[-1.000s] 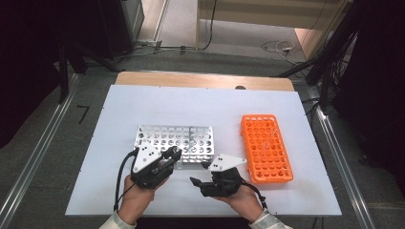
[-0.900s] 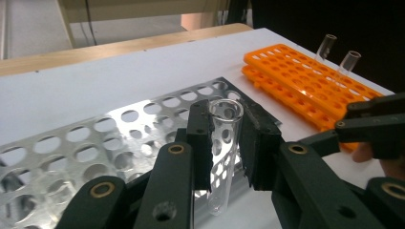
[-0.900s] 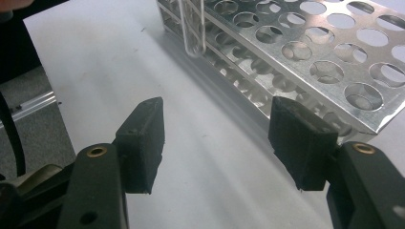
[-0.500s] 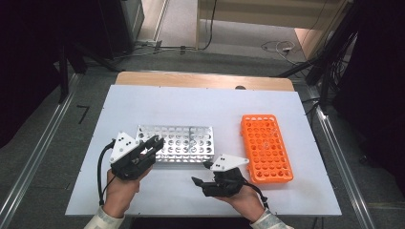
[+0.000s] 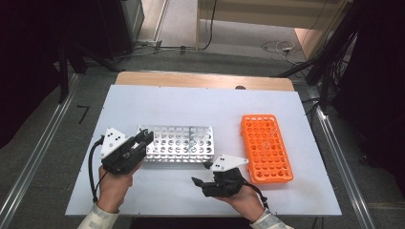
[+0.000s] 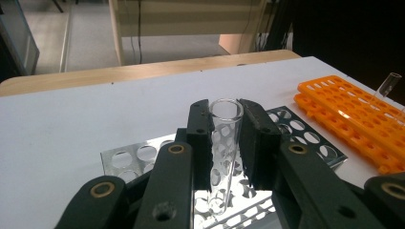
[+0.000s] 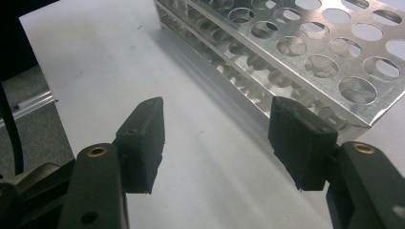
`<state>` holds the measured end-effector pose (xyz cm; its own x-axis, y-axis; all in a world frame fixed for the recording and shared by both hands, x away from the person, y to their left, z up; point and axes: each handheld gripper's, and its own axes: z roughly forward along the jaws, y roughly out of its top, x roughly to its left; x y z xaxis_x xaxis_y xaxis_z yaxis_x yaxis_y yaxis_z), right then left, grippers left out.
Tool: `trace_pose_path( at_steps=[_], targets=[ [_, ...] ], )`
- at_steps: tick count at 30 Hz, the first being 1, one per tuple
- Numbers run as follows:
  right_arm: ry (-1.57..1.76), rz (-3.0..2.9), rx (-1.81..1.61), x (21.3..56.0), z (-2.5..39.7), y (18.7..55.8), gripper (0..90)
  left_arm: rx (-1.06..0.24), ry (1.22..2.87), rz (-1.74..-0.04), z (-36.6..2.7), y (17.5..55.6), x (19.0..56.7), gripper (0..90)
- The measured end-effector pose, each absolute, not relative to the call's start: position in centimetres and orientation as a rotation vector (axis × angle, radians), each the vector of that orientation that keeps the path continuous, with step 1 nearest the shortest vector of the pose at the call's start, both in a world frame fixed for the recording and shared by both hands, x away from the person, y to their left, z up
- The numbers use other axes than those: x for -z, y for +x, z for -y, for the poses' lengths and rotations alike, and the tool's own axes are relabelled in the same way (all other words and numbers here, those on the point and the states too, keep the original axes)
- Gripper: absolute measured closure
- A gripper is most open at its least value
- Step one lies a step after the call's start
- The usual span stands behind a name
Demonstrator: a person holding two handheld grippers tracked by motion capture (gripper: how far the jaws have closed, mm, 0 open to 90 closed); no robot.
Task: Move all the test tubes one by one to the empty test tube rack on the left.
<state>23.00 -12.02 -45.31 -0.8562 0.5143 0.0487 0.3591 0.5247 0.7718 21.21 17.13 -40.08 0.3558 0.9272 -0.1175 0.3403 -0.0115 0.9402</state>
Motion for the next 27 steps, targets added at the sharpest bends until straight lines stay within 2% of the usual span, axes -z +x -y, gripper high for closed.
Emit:
trace_pose_path(
  at_steps=[18,27],
  targets=[
    [0.751,-2.573,-1.241,45.3,12.1,23.0,36.0,-0.743,1.586,-1.198,-17.1,22.0,41.2,74.8],
    [0.756,-2.579,-1.233,45.3,12.0,23.0,31.7,-0.743,1.628,-1.199,-16.7,22.3,42.2,74.8]
  ],
)
